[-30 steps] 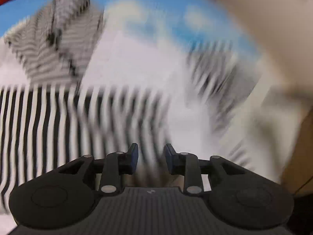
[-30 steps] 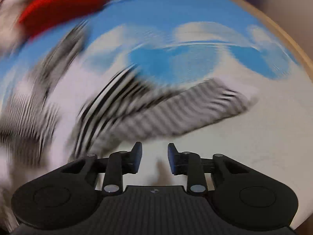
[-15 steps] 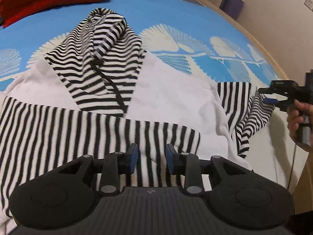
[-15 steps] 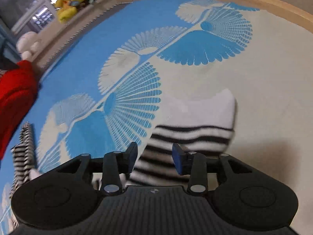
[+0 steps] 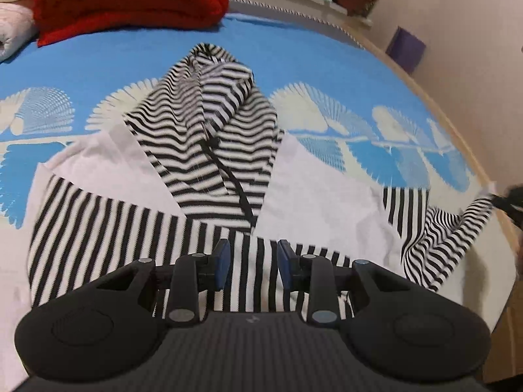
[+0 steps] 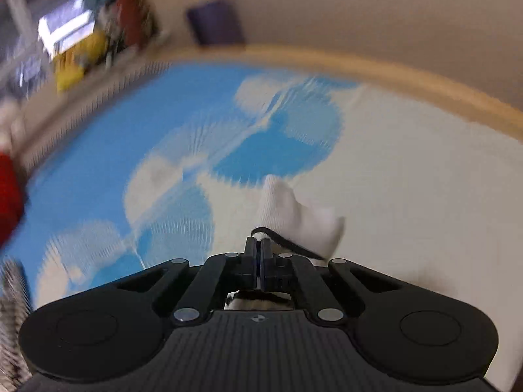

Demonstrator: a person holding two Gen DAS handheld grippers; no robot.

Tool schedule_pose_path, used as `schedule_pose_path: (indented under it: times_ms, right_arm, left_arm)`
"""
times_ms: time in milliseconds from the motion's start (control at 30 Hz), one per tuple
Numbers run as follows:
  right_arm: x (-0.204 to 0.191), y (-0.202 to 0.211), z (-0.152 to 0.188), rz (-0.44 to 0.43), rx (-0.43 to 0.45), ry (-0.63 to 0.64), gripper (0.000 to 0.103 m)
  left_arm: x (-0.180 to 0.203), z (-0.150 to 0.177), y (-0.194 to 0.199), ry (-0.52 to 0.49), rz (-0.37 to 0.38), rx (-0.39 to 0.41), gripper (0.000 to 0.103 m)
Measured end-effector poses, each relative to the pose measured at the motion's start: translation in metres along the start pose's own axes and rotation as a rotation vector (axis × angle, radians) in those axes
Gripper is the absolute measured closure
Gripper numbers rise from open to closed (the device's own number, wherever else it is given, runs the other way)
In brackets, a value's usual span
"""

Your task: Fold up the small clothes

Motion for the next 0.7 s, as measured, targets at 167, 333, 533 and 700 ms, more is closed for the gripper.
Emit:
schedule_pose_path:
  times_ms: [167,333,533,700]
  right_arm:
    - [0.039,0.086,-0.004,0.03,0.178,-0.11,0.103]
    - [0.078,0.086,0.002,0.154,0.178,-0.214,0.103]
    - [0.023,0.075,0.003,0.13,0.253,-0.117,0.103]
    - [-0.137,0.133,0.058,-0.31,0.38,0.312,0.103]
  left_arm:
    - [-0.014,-0.003,0.009,0.046,-0.007,0.017,0.068]
    - [-0.037,-0.003,0.015,0.11,-0.01,0.012,0.068]
    - [-0.074,-0.005,0.028,0.176,-0.034,0.031,0.068]
    - [-0.126,-0.007,0.034,0.28,-0.101,0.049,0.068]
Point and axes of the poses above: each gripper's, at about its wrist camera, not at the fingertips, and y roughly against the way its jaws point, x to its right, z to its underside, the point moved 1 cm from there along -y, roughly the way its jaws point, and after that the axes turned 10 degrees about -z, right-handed, at the moved point
